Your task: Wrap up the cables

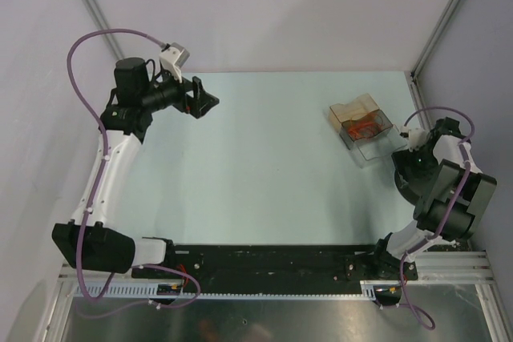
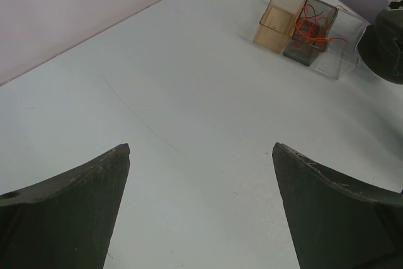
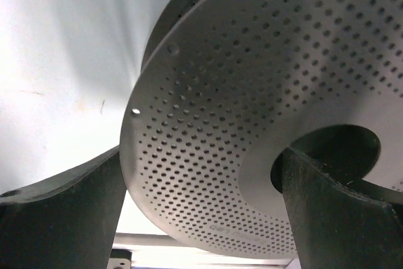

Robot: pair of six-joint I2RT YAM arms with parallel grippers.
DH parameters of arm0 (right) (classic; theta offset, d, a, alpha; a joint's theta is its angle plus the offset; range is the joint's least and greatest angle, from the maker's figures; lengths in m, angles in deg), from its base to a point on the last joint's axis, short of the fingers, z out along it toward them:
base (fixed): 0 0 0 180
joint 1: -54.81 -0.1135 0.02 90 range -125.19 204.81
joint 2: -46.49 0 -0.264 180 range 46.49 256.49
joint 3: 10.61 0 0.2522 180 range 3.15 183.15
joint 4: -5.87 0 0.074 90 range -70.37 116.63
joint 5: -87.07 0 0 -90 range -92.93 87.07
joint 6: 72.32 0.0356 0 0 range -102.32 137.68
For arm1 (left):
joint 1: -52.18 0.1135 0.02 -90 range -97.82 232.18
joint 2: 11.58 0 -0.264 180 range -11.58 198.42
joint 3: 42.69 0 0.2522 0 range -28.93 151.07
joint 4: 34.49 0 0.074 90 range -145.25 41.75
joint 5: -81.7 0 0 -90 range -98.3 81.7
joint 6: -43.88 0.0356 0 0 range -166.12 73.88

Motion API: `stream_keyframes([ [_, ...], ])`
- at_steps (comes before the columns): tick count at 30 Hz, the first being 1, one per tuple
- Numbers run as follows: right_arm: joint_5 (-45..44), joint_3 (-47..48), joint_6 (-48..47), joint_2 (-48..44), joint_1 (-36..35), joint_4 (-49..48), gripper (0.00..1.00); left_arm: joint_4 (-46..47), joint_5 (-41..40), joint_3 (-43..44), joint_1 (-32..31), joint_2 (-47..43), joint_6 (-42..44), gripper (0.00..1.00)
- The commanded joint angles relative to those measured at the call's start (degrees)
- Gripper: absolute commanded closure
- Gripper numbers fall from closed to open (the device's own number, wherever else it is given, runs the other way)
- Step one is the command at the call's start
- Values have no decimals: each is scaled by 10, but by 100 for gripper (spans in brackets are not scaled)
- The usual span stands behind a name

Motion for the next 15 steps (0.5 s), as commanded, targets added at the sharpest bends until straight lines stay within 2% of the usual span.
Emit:
stream_keyframes([
  [1, -8, -6, -17, 13, -15, -16, 1, 20, 19, 31, -5, 9, -7, 1],
  [3, -11, -6, -18, 14, -20, -16, 5, 21, 18, 33, -5, 10, -4, 0],
  [8, -22, -6, -17, -21, -26, -9, 31, 20, 6, 34, -5, 8, 0, 1],
  [12, -21, 5, -16, -98, -37, 48, 41, 20, 2, 32, -5, 7, -1, 1],
  [15, -13, 28, -9, -157, -51, 94, 45, 20, -3, 31, -5, 13, -9, 0],
])
